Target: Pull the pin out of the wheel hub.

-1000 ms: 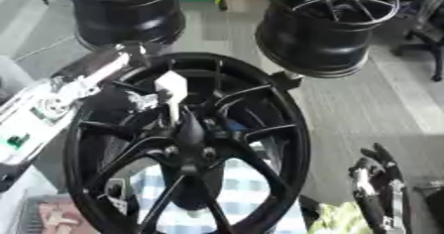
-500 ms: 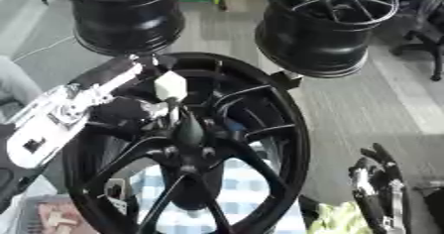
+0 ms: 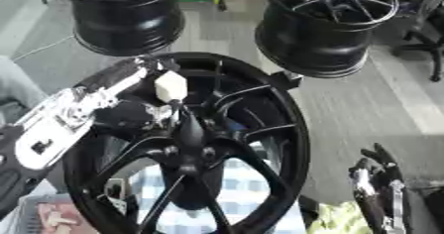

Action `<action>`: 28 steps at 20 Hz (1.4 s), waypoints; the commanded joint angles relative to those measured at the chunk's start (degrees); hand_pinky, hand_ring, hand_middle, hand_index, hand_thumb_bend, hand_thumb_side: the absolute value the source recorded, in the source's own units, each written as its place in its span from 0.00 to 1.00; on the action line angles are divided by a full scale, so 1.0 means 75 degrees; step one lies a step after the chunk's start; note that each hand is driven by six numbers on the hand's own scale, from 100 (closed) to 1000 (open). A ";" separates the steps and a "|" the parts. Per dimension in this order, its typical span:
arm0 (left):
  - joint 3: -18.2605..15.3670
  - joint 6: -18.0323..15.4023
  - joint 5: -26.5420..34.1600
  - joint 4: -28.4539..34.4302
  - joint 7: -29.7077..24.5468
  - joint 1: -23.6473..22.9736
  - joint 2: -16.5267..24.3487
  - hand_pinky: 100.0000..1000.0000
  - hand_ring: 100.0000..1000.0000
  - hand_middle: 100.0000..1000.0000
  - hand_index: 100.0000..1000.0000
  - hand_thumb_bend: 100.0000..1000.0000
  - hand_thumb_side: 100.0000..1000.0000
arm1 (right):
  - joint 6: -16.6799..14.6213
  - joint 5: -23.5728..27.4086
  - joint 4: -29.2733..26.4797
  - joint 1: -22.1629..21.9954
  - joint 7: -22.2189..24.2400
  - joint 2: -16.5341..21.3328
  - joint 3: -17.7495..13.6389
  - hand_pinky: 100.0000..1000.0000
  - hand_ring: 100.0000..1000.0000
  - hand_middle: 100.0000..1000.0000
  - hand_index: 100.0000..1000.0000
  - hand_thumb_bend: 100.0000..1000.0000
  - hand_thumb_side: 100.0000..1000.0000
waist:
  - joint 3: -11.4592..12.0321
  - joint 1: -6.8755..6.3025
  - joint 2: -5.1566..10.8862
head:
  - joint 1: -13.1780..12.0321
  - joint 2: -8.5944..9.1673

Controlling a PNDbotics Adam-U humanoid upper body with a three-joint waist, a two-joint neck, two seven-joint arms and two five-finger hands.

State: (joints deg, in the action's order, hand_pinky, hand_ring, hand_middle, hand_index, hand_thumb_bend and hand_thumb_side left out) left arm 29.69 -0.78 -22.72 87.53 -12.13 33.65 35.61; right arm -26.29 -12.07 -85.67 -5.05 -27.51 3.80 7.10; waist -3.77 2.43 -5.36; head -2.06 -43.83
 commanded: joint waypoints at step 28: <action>-0.0288 0.0288 0.0477 0.0690 0.0030 0.0385 0.0315 0.38 0.38 0.65 0.83 0.00 0.21 | -0.0001 0.0026 -0.0078 0.0057 0.0000 0.0032 -0.0006 0.47 0.49 0.70 0.88 0.00 0.47 | 0.0020 -0.0020 0.0085 | -0.0001 -0.0038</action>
State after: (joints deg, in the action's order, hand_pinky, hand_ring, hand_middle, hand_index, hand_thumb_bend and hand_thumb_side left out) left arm 28.67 1.11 -19.66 91.30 -12.02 35.35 36.15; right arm -26.33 -11.95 -85.65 -5.04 -27.44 3.80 7.11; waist -3.61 2.51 -5.35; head -2.10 -43.83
